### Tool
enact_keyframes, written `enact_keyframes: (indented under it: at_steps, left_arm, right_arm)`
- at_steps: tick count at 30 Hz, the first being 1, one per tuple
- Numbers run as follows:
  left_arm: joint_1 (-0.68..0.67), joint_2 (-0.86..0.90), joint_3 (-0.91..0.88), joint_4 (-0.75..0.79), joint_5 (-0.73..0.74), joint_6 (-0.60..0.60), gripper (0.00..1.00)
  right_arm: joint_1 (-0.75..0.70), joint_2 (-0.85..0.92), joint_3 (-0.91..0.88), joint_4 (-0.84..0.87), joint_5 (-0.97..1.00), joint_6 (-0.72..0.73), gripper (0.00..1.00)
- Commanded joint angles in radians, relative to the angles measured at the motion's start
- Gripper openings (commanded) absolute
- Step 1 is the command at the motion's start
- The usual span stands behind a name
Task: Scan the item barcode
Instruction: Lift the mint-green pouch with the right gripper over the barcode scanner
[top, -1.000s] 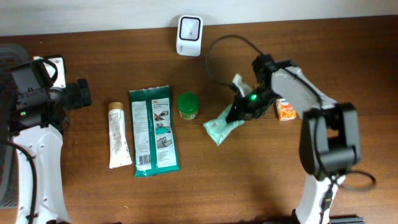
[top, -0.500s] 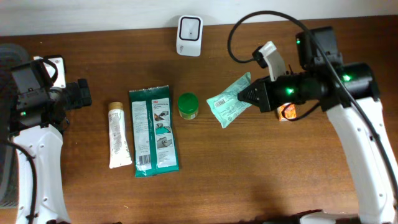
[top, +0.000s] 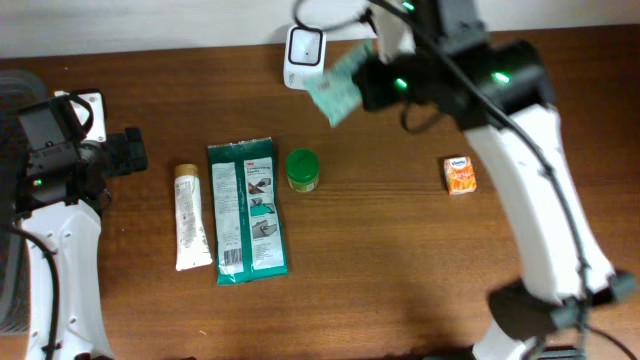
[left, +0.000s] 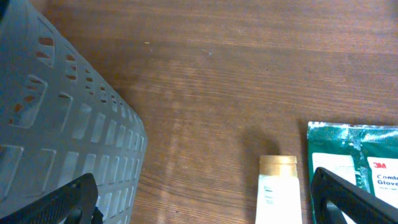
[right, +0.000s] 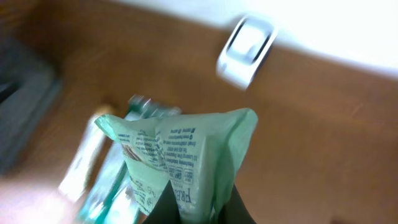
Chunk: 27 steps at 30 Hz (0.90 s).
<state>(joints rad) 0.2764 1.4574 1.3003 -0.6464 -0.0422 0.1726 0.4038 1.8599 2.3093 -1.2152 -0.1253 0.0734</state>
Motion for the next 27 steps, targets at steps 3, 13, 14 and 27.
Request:
enact_keyframes:
  at_steps: [3,13,14,27]
  left_arm:
    - [0.004,-0.014,0.013,0.002,-0.003,0.005,0.99]
    - [0.004,-0.014,0.013,0.002,-0.003,0.005,0.99]
    - [0.004,-0.014,0.013,0.002,-0.003,0.005,0.99]
    - [0.004,-0.014,0.013,0.002,-0.003,0.005,0.99]
  right_arm:
    - [0.079,0.236,0.071,0.294,0.455,-0.174,0.04]
    - [0.1,0.546,0.071,1.036,0.66,-0.782,0.04]
    - [0.1,0.566,0.071,1.079,0.66,-0.815,0.04]
    - [0.093,0.713,0.069,1.185,0.608,-0.96,0.04]
